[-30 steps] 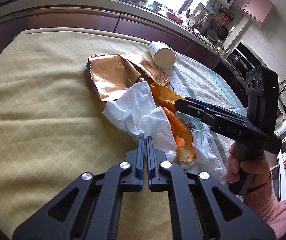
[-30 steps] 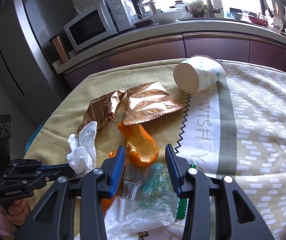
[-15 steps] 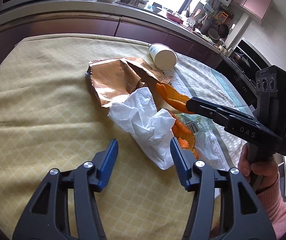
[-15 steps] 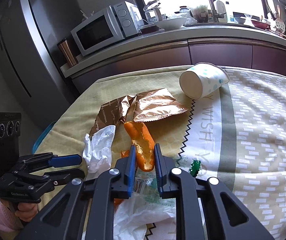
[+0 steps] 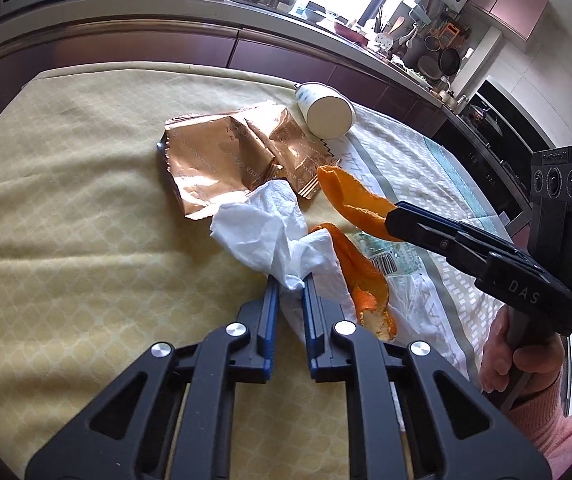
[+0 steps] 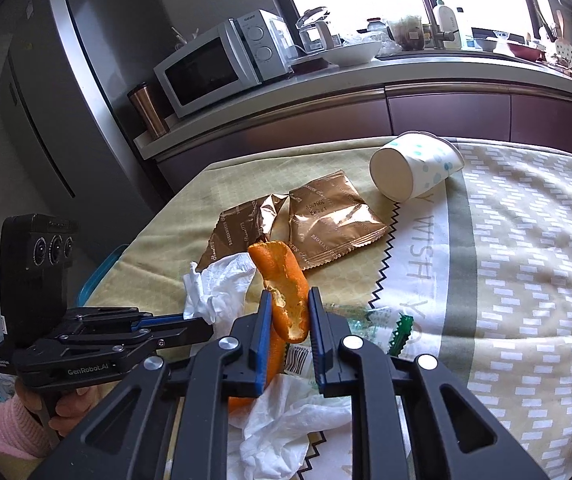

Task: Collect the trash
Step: 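Grasp the white tissue with the left tool while the right tool grasps the orange peel, then carry the tissue and orange peel over to the teal trash bin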

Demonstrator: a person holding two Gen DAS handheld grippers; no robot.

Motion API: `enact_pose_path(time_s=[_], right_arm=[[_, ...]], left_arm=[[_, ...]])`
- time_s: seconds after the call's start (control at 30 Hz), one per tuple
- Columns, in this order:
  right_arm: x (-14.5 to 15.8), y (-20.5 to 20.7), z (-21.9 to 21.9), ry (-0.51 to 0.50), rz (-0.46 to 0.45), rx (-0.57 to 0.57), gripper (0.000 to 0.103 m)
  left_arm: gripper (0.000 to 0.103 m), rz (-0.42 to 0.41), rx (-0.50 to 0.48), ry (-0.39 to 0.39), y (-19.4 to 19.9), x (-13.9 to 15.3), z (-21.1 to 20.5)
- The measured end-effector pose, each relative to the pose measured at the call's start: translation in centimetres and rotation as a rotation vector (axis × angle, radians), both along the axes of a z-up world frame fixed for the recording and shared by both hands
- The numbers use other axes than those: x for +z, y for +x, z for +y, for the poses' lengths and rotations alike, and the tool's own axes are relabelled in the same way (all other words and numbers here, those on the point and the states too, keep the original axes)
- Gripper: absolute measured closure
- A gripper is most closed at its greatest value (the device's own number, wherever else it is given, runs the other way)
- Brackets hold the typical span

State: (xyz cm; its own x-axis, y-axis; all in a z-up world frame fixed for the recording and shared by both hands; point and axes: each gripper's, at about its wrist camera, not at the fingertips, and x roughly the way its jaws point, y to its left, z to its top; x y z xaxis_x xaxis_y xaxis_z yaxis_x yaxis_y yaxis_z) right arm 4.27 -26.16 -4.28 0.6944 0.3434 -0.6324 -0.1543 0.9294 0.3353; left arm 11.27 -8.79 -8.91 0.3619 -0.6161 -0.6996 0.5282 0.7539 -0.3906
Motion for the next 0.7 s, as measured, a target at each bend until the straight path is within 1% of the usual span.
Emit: enact_pose_path(time_s=[0.37,0.53,0.7], right_arm=[[1.3,-0.4,1.2,0.019,-0.045,0.036,0.087],[1.9,-0.4,2.6,0.033,-0.064,0.071,0.087],[2.4,-0.2,4.5,0.048,-0.074,0.117,0.087]], left_arm=[[0.091,-0.065,0.040,-0.026,-1.8,2.2,3.3],[0.091,-0.094,0.075,-0.022,-2.7,3.1,5.4],[0.091,-0.101,0.117,-0.026,-3.5,3.7,8.1]])
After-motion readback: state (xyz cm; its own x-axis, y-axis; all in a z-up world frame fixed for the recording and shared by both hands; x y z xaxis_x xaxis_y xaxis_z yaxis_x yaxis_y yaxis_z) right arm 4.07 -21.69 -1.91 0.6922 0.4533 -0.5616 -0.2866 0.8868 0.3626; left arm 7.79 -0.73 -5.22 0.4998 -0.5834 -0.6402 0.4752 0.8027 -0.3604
